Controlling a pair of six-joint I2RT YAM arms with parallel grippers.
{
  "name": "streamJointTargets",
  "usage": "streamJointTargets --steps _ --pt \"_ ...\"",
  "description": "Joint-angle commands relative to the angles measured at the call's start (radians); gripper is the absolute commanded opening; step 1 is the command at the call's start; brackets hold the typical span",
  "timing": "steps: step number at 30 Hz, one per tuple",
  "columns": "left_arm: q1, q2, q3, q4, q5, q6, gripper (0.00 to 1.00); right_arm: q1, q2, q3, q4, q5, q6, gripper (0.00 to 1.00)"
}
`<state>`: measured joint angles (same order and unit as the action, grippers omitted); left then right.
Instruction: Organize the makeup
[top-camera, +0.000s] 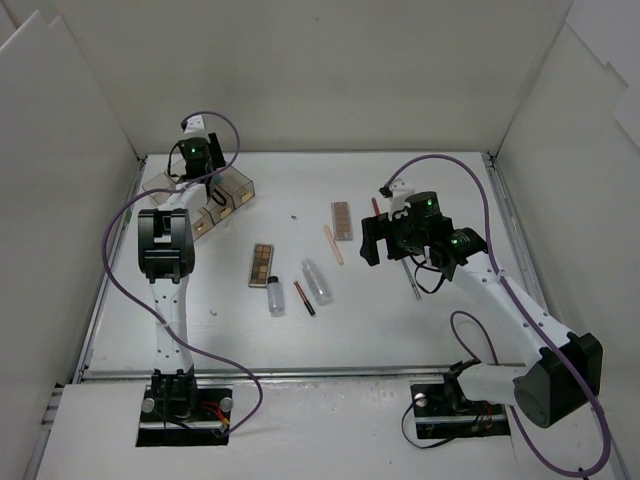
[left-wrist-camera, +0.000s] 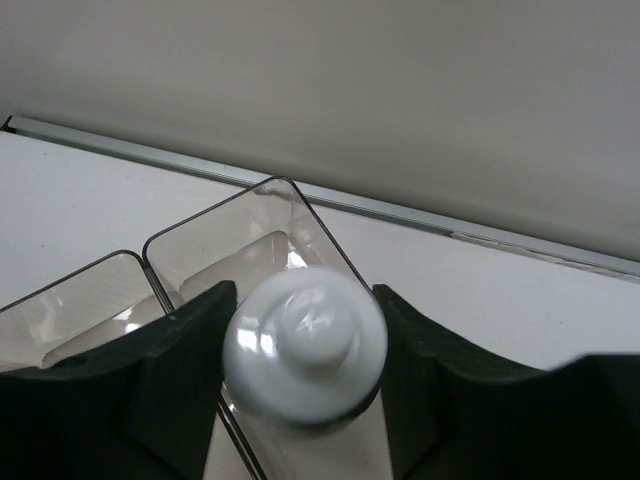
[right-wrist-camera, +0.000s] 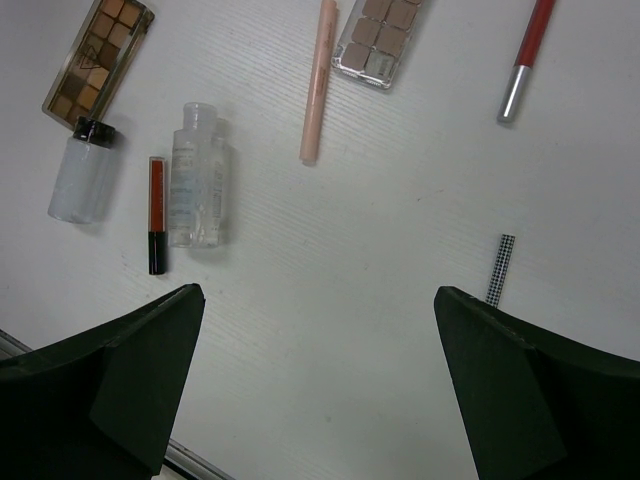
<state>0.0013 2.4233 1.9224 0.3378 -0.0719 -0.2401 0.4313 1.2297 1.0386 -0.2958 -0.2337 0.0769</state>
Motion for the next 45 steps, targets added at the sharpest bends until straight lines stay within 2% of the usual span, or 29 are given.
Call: streamJointTargets --steps 1,3,12,18,22,25,27,29,31,32,34,40,45 --pt "0.011 -0.084 0.003 0.124 -0.016 -0.022 0.55 -0.006 -0.01 0.038 0.04 -0.019 0.008 0.98" --pt "0.011 -0.092 -0.008 0.127 -0.016 -0.025 0.62 -0.006 -0.015 0.037 0.041 -0.018 0.011 0.98" --pt "0.011 -0.171 -0.075 0.142 -0.02 -0.025 0.75 -0.006 -0.036 0.04 0.04 -0.029 0.014 0.98" --pt "0.011 -0.326 -0.183 0.195 -0.02 -0.015 0.79 0.006 -0.075 0.046 0.04 -0.033 0.0 0.98" --pt "0.002 -0.438 -0.253 0.155 -0.025 0.004 0.79 0.021 -0.081 0.055 0.041 -0.035 -0.014 0.98" --pt "-0.038 -0.556 -0.336 0.106 -0.091 0.047 0.78 0.043 -0.059 0.069 0.041 -0.041 -0.017 0.98" --pt "-0.053 -0.652 -0.37 0.031 -0.121 0.064 0.78 0.067 -0.026 0.077 0.043 -0.061 -0.014 0.97" --pt "-0.072 -0.745 -0.39 -0.115 -0.137 0.062 0.77 0.083 0.008 0.09 0.043 -0.069 -0.002 0.94" --pt "-0.083 -0.803 -0.396 -0.293 -0.125 -0.002 0.76 0.112 0.062 0.107 0.043 -0.069 0.014 0.92" --pt "-0.083 -0.86 -0.398 -0.365 -0.106 -0.08 0.76 0.124 0.103 0.112 0.041 -0.067 0.02 0.88" --pt "-0.083 -0.935 -0.407 -0.535 -0.066 -0.119 0.76 0.151 0.143 0.126 0.041 -0.058 0.035 0.85" --pt "-0.083 -1.13 -0.506 -0.793 0.118 -0.223 0.76 0.214 0.312 0.141 0.043 -0.041 0.102 0.72" --pt "-0.073 -1.23 -0.563 -0.921 0.267 -0.235 0.77 0.259 0.41 0.167 0.046 -0.039 0.139 0.69"
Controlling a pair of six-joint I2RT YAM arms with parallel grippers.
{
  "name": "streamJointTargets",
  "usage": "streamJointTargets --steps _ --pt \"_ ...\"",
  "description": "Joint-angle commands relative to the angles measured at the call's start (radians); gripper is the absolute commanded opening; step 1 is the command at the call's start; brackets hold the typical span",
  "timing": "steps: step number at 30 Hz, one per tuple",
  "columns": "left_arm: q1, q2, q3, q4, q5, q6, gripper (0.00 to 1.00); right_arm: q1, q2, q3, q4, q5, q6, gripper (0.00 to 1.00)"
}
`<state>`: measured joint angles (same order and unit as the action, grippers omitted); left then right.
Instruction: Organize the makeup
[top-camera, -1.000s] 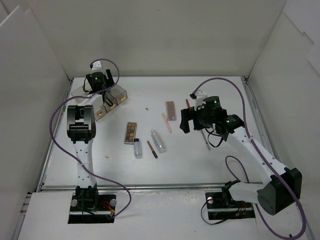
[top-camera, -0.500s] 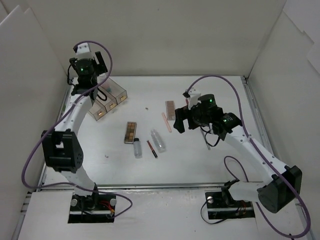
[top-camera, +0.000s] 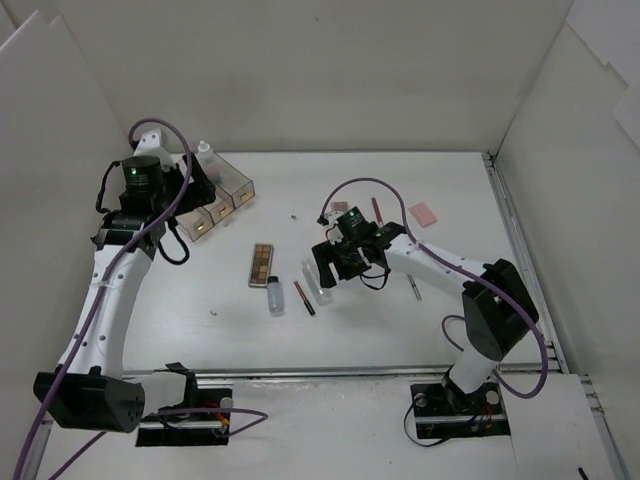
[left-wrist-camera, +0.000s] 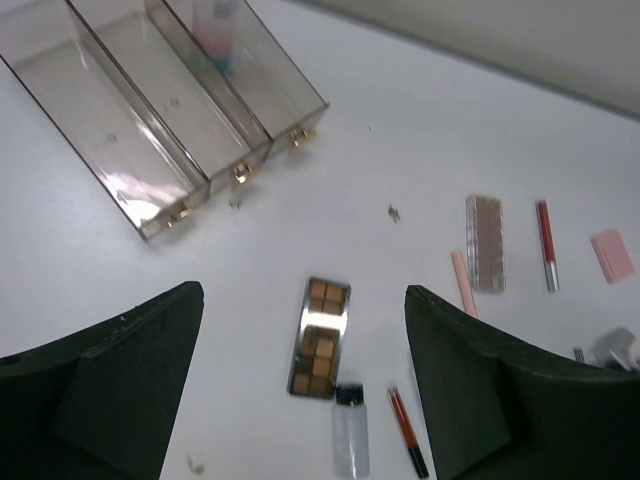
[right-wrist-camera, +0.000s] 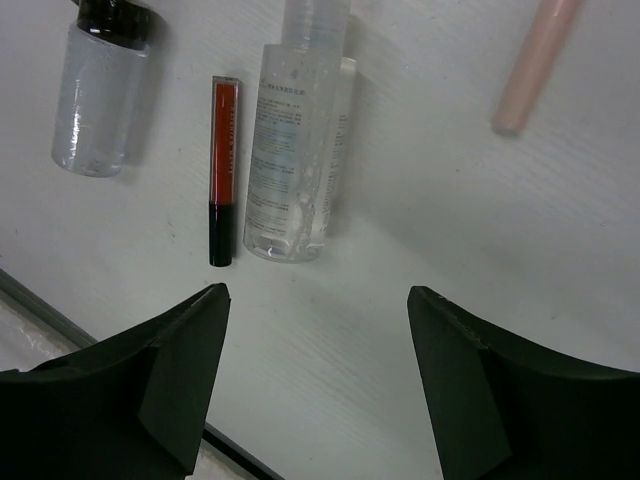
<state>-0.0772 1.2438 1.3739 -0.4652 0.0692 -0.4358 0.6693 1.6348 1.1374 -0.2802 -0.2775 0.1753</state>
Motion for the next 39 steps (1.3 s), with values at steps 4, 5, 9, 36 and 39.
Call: streamJointTargets --steps 4,5,9,36,39 --pt "0.005 -0.125 -0.073 -0.17 0.205 -0.041 0.77 0.059 0.083 0.102 0.032 0.02 0.064 0.68" --pt "0.005 -0.132 -0.082 -0.177 0.221 -0.04 0.77 0.064 0.094 0.105 0.03 0.023 0.075 0.68" --pt "0.005 -0.164 -0.146 -0.208 0.271 -0.023 0.77 0.104 0.146 0.128 0.038 0.053 0.102 0.67" --pt "-0.082 -0.181 -0.314 0.058 0.48 -0.193 0.77 0.116 -0.021 -0.04 0.263 0.236 0.029 0.0" --pt "-0.145 -0.136 -0.289 0.121 0.492 -0.225 0.77 0.118 -0.182 -0.091 0.34 0.228 0.003 0.0"
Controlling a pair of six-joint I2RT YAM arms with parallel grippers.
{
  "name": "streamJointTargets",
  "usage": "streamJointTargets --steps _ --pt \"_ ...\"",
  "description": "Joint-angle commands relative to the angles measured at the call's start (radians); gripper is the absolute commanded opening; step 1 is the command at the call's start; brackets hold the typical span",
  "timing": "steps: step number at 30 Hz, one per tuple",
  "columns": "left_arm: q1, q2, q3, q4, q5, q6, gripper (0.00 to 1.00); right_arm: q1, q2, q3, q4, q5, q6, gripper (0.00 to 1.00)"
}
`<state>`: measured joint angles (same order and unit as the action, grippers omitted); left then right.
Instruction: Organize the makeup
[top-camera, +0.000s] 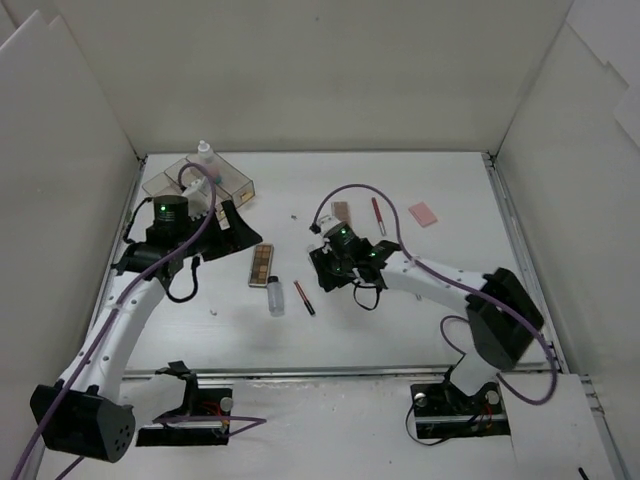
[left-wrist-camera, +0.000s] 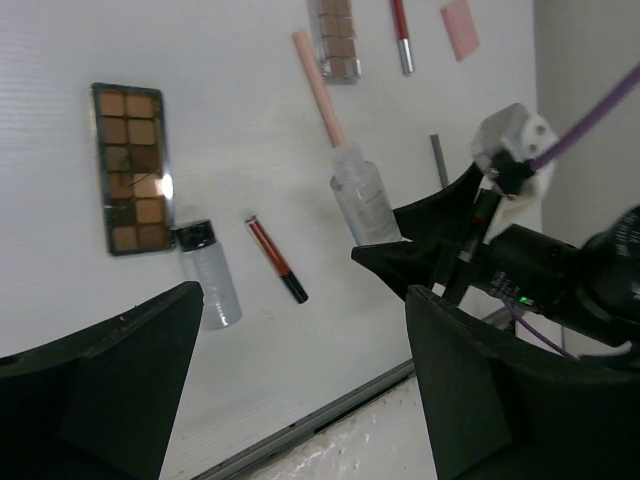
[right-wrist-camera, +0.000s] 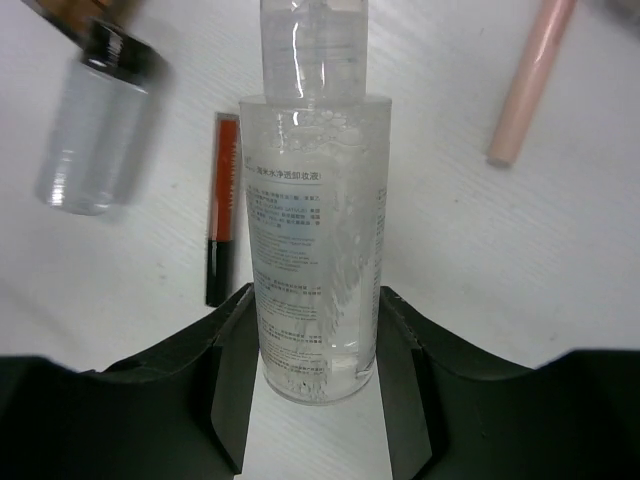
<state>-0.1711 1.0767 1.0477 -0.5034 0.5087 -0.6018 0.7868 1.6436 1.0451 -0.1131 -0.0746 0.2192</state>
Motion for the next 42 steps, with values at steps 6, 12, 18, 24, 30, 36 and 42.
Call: streamJointTargets --steps 6,12,18,24,30,36,42 --pt "-0.174 0.133 0.112 0.29 0.051 -0.095 0.77 0.0 -0.33 -0.011 0.22 -0.053 -0.07 0.0" --pt "-0.3 0.195 0.166 0.416 0.027 -0.127 0.76 -0.006 -0.386 -0.002 0.237 -0.109 -0.064 0.0" --pt "-0.369 0.201 0.161 0.485 -0.013 -0.133 0.75 -0.005 -0.419 -0.017 0.25 -0.126 -0.052 0.0" --pt "-0.396 0.233 0.161 0.486 -0.009 -0.147 0.71 -0.006 -0.452 -0.034 0.273 -0.12 -0.038 0.0" --pt "-0.409 0.242 0.169 0.496 -0.019 -0.154 0.41 -0.006 -0.461 -0.037 0.274 -0.114 -0.035 0.0" --pt "-0.409 0.25 0.193 0.493 -0.056 -0.133 0.0 -0.011 -0.467 -0.039 0.267 -0.074 -0.029 0.44" --pt "-0.38 0.282 0.264 0.404 -0.154 -0.052 0.0 -0.046 -0.495 -0.06 0.243 -0.044 -0.034 0.82"
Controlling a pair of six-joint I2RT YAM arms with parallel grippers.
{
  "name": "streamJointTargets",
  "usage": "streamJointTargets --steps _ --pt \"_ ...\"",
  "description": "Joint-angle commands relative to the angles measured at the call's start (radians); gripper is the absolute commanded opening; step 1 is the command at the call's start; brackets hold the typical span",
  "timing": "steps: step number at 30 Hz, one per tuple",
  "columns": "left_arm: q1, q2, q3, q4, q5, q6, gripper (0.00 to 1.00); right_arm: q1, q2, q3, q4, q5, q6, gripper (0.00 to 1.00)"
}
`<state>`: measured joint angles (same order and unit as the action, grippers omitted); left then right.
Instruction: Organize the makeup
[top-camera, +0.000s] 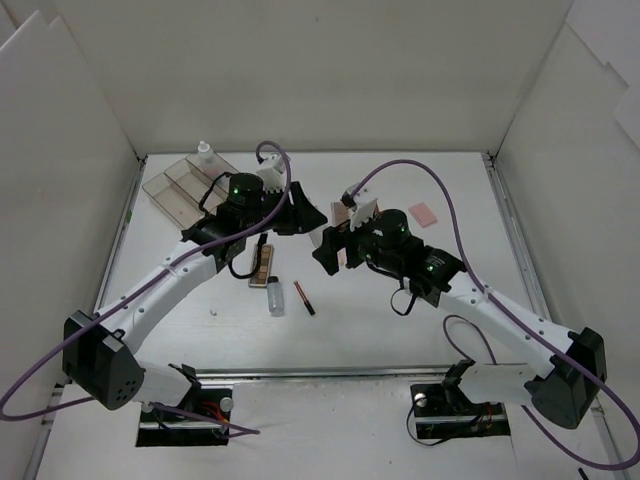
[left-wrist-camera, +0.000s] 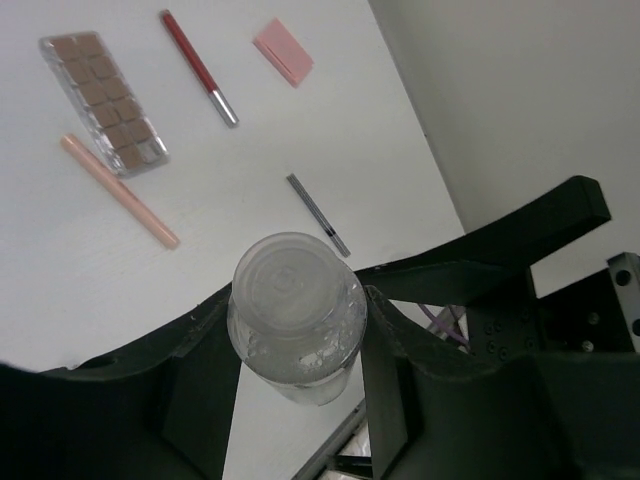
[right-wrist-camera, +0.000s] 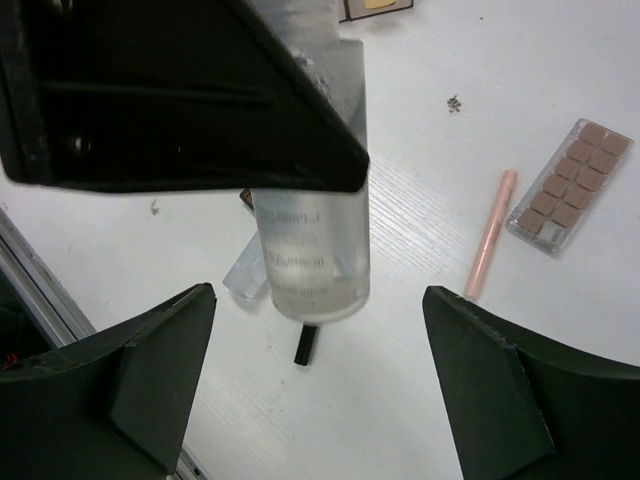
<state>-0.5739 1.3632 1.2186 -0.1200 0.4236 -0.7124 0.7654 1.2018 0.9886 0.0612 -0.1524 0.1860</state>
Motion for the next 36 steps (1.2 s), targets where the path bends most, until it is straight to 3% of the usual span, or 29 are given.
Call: streamJointTargets --steps 1,4,8,14,23,29,36 --pt "0.032 0.0 0.104 0.013 -0.086 0.071 0.0 -0.031 -0.064 -0.011 0.065 0.033 0.0 0.83" --pt "0.089 0.037 0.163 -0.039 -0.189 0.151 0.0 -0.074 -0.108 -0.053 0.046 0.045 -0.003 0.86" --pt "0.158 0.106 0.246 -0.066 -0.467 0.275 0.0 -0.103 -0.148 -0.085 -0.001 0.051 -0.025 0.87" --pt "0.267 0.296 0.327 0.101 -0.657 0.424 0.0 -0.143 -0.197 -0.163 -0.012 0.053 -0.016 0.88" --pt "0.344 0.627 0.527 0.308 -0.784 0.562 0.0 -0.192 -0.222 -0.176 -0.057 0.017 -0.026 0.89" --pt "0.396 0.743 0.62 0.356 -0.781 0.548 0.0 -0.228 -0.217 -0.186 -0.09 -0.015 -0.014 0.89" --pt "0.425 0.794 0.61 0.428 -0.775 0.534 0.0 -0.264 -0.203 -0.192 -0.103 -0.035 -0.005 0.9"
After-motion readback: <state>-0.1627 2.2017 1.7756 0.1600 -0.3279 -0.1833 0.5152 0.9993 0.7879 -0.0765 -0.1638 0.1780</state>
